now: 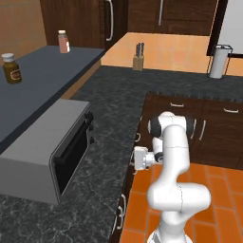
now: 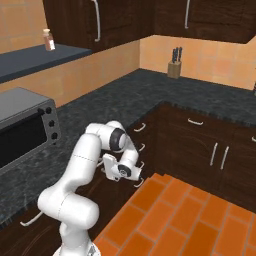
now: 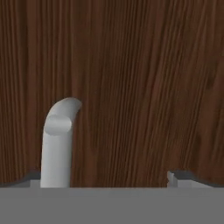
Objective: Take a straw from the drawer in front and place it inside the glass cup on the dining counter.
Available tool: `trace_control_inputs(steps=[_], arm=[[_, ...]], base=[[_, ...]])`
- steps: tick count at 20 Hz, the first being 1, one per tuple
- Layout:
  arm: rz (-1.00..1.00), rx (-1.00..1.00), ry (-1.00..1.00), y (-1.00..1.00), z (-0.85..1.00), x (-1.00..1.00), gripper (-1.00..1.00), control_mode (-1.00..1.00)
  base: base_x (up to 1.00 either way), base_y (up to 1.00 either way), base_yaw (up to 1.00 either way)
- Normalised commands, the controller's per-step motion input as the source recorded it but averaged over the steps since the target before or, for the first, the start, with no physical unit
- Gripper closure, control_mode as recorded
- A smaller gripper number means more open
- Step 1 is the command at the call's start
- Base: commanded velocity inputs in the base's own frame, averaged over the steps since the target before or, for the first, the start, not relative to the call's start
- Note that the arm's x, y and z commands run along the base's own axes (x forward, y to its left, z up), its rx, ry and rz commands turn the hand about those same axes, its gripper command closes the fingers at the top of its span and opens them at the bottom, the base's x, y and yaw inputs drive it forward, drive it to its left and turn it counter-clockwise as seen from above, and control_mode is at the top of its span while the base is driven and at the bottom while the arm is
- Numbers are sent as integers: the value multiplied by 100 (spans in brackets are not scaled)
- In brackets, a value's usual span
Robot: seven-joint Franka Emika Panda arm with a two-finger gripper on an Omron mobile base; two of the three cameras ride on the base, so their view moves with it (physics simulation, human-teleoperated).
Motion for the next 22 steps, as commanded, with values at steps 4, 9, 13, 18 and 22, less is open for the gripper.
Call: trace_control_inputs(steps=[4,9,13,18,22], arm=[[-1,-3,0,37,-19,9,100,-100],[-2,-3,0,8,0,-6,100,-100],[0,0,-6,-21,14,-41,100,-100],[0,0,-3,-61,25,-53,100,-100],[0,0,-1,-94,27,-74,100,-100]], base=[[0,0,0],[0,0,0],[0,0,0],[0,0,0],[0,0,0]])
